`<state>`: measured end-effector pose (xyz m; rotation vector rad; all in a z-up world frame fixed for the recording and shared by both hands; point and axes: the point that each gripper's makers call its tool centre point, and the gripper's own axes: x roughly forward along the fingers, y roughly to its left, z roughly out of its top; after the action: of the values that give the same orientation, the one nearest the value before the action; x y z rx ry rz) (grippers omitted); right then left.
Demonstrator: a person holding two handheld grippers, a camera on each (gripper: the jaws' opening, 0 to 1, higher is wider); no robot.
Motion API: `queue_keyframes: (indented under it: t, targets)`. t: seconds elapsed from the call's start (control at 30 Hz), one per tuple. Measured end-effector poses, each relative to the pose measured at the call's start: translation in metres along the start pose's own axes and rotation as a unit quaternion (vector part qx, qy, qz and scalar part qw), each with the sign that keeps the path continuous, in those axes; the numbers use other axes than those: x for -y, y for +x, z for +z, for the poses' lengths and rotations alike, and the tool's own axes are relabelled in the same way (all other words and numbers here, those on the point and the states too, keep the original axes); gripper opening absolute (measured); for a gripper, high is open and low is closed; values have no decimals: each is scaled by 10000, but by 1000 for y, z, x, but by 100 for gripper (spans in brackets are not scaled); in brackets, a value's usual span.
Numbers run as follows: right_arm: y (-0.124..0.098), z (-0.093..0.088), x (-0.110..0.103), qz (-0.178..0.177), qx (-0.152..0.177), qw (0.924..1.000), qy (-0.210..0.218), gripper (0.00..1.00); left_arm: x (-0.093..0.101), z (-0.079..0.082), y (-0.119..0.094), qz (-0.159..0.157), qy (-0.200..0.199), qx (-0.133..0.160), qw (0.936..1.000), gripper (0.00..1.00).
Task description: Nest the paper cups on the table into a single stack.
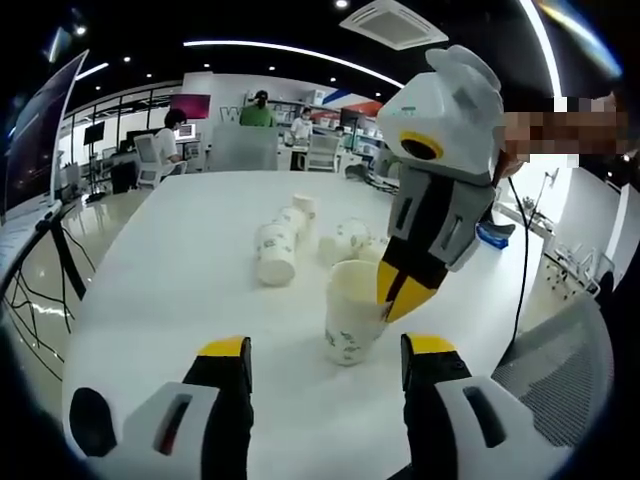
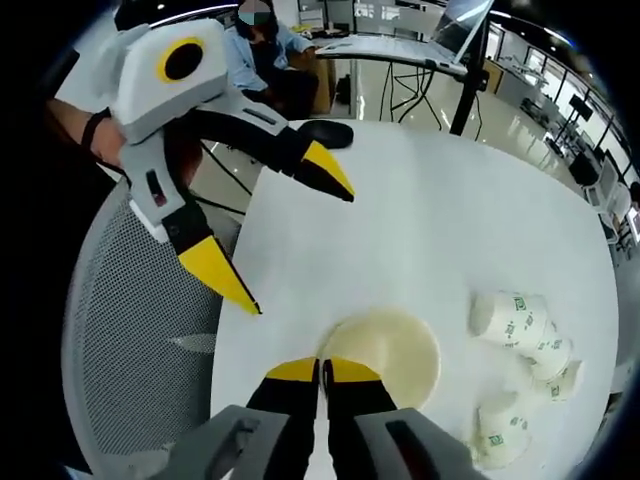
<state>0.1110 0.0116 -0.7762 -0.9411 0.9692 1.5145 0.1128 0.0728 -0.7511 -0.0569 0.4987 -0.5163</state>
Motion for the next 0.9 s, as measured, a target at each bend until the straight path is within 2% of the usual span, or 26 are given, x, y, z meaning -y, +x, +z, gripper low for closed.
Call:
queue_keyframes:
  t: [0.47, 0.9]
  targets:
    - [0, 0, -1, 4, 154, 9997, 177, 0, -1, 1, 0, -5, 12, 2, 10000, 60]
    - [-21, 2, 4, -40, 524, 9973, 515, 6, 2, -1, 1, -44, 64, -26, 10000, 59]
